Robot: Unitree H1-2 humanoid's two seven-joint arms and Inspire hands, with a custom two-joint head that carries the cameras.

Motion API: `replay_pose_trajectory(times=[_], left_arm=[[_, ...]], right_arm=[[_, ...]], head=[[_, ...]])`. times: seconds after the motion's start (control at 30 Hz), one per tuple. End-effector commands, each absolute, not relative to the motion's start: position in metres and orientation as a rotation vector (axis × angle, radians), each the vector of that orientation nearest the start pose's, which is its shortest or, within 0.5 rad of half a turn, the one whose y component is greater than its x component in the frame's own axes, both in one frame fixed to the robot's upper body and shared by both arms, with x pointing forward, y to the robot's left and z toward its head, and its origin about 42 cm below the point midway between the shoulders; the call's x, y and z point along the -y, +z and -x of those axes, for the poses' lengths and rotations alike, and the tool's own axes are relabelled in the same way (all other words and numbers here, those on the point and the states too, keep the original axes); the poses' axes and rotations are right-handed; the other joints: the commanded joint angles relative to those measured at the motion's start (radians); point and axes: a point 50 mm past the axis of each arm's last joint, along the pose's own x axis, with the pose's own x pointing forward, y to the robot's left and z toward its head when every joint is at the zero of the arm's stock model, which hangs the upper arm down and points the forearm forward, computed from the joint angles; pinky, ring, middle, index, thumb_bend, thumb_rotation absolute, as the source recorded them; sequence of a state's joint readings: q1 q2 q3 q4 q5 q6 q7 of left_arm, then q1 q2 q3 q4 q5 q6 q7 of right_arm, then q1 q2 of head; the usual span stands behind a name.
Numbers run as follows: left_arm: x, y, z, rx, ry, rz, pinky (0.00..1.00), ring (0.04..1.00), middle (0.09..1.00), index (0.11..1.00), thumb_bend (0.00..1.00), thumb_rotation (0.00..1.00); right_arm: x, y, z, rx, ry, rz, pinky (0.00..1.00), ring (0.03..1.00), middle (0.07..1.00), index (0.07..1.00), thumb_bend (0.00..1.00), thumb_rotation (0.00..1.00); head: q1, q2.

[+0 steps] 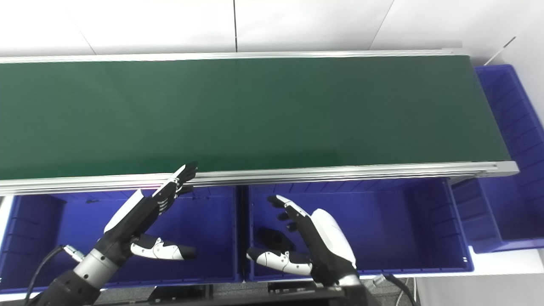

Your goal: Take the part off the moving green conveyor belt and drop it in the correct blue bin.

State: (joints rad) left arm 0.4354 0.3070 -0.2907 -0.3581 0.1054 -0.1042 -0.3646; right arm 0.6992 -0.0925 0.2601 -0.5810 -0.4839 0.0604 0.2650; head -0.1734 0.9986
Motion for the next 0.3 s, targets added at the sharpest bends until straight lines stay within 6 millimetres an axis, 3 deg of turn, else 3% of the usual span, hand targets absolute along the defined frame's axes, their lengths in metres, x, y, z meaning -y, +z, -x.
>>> replay_pose_trajectory(times=[0.0,0.27], left_arm=[[-0.214,0.107,-0.121,-0.02,-0.655,-0.272,0.95,1.0,1.0,1.0,0.84,0.35],[-0.209,0.099,-0.123,-0.035,-0.654,-0.273,0.98,1.0,1.0,1.0,0.83,0.37]], right_arm=[[0.184,0.132,-0.065,-0.12,0.369,0.391,0.77,0.868,0.924,0.964,0.75,0.63],[0.188,0.116,-0.072,-0.181,0.392,0.341,0.8,0.898,0.967,0.999,0.73,0.53]], head=[[0.01,-0.004],[0.038,-0.043]])
